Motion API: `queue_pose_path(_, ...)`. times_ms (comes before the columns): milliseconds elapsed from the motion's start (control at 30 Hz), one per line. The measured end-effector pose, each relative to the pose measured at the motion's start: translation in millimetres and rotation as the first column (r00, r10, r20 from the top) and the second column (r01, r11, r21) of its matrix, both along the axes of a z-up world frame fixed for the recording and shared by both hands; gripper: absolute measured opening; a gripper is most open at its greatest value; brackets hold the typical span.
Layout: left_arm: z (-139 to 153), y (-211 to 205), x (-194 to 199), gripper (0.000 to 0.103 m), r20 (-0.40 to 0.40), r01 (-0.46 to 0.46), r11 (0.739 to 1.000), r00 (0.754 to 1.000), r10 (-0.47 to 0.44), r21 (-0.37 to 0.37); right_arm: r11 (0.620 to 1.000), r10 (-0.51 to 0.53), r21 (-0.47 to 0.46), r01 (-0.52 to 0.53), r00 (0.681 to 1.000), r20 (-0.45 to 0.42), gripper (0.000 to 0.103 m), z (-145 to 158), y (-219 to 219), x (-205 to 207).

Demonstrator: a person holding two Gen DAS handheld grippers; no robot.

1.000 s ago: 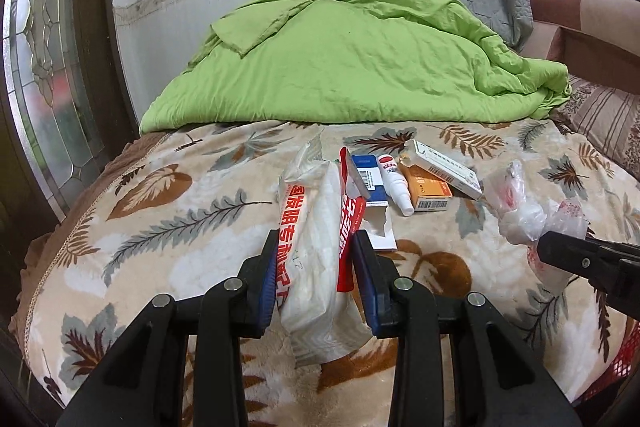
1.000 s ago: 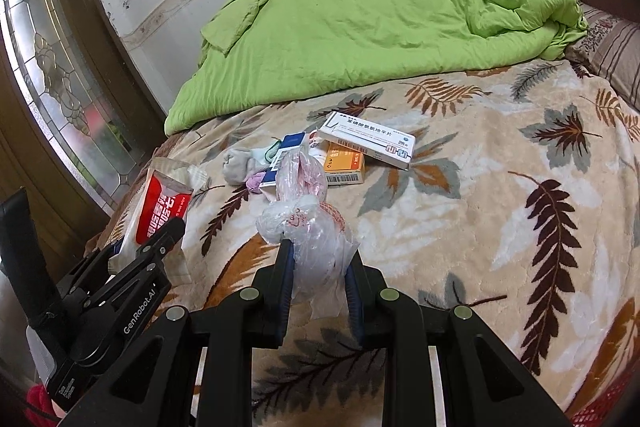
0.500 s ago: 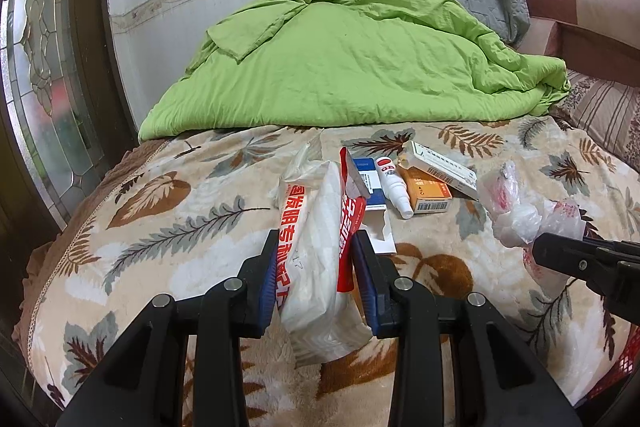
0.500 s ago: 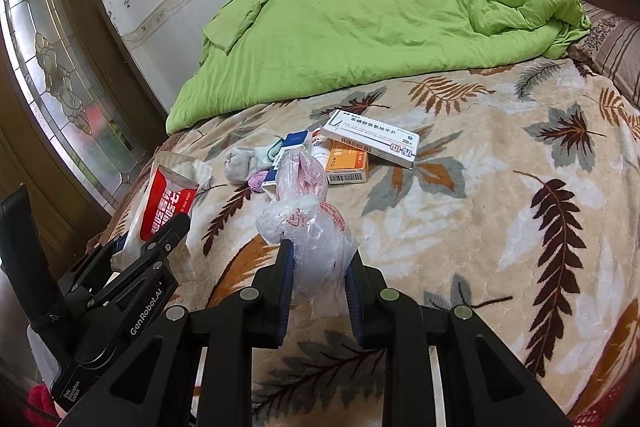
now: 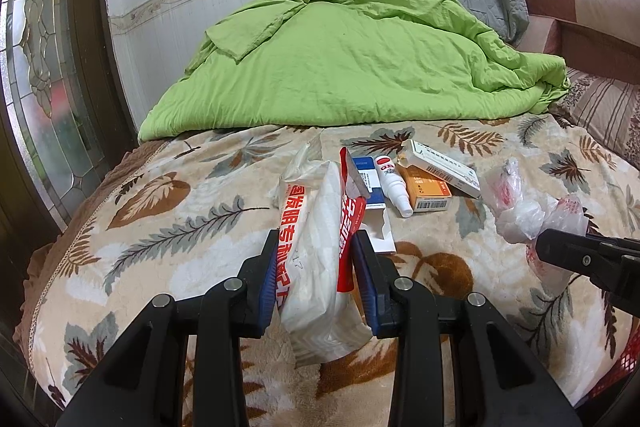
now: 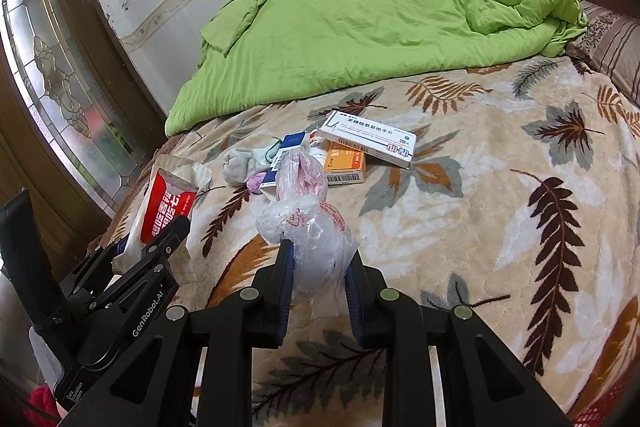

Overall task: Collect trash
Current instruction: 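Lift the white-and-red paper wrapper with the left tool while the right tool lifts the plastic bag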

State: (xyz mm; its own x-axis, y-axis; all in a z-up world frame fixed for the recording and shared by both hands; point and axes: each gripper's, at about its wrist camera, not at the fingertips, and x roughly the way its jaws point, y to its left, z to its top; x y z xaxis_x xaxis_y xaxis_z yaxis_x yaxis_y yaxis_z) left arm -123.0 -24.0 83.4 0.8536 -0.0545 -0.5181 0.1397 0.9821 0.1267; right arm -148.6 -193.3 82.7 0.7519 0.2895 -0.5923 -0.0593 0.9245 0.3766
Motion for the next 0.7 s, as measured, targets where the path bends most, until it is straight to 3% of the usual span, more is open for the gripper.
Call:
queue_pose_path(400,-0.5,-1.6,-0.2,0.034,-0.002,0.017,1.000,1.000,-0.017,-0.017,1.000,-0.005,0.004,0.005,1.000,0.004,0.026,1.1,-1.6,-1.1)
queue_pose_path(700,7.9,-11.4,-9.7,0.034,-0.019,0.168,0.978,0.985,-0.172,-0.126,0.994,-0.046,0.101,0.044,0.999,0.011,0.026,19.0,-31.6,-21.9)
